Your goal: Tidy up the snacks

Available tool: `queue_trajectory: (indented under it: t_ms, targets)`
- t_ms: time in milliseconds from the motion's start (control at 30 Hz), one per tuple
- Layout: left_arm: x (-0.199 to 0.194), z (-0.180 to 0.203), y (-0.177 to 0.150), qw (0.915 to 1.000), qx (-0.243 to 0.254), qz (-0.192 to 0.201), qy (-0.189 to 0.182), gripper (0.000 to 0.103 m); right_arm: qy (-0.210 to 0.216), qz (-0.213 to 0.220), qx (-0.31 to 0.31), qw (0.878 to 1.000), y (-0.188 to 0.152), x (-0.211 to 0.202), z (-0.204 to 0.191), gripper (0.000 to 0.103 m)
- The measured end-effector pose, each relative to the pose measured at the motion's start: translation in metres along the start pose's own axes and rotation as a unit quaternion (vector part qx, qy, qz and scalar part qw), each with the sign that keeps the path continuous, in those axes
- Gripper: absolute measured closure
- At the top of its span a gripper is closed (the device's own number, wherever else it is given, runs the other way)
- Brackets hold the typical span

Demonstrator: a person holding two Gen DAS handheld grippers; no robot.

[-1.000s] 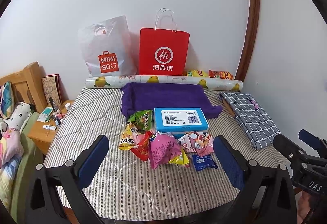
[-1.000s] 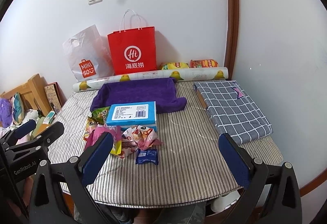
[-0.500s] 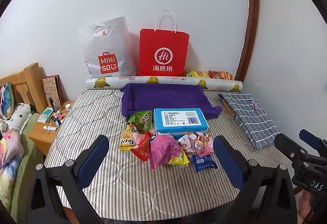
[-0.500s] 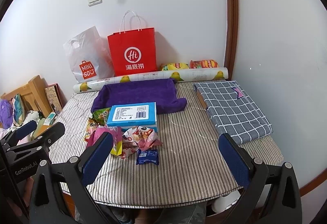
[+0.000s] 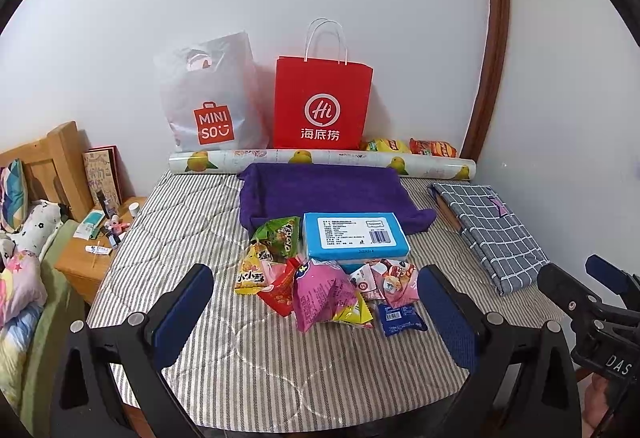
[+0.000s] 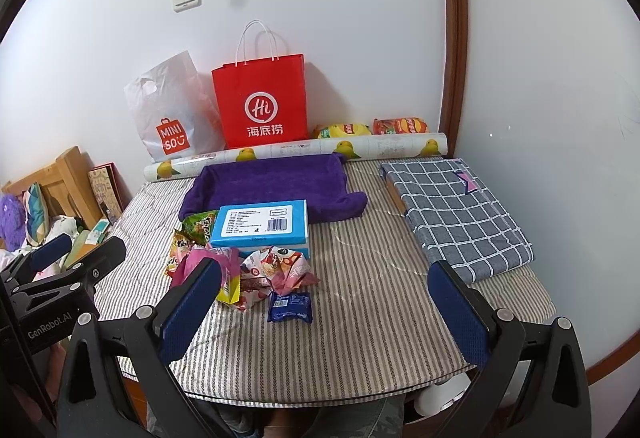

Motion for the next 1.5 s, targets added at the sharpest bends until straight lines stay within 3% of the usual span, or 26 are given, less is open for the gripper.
queue_trajectory:
  t_ms: [667, 1033, 1500]
  targets:
    - [0.010, -0.008, 0.009, 1.0000, -0.001, -0.004, 0.002, 0.001, 0.013, -0.004, -0.012, 1.000, 0.001, 0.010, -0.011, 0.002]
    - [0.024, -0.013, 0.010, 0.9999, 0.002, -0.013, -0.004, 0.001, 0.046, 0.003, -0.016, 0.999, 0.003, 0.018, -0.020, 0.002]
    - [0.081, -0.057, 0.007, 0.9975, -0.037, -0.052, 0.031, 0.001, 0.035, -0.040, -0.022, 0.998, -0.017, 0.084, -0.009, 0.003]
Point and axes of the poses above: each gripper's, at about its wrist camera, not at the fingertips, and x roughly the way its jaws point, z to its right, y to its top, the point moved 3 cm from there along x, roughly the way its jaws point, and after that the axes turned 10 degrees about -x, right-handed, at the moved point
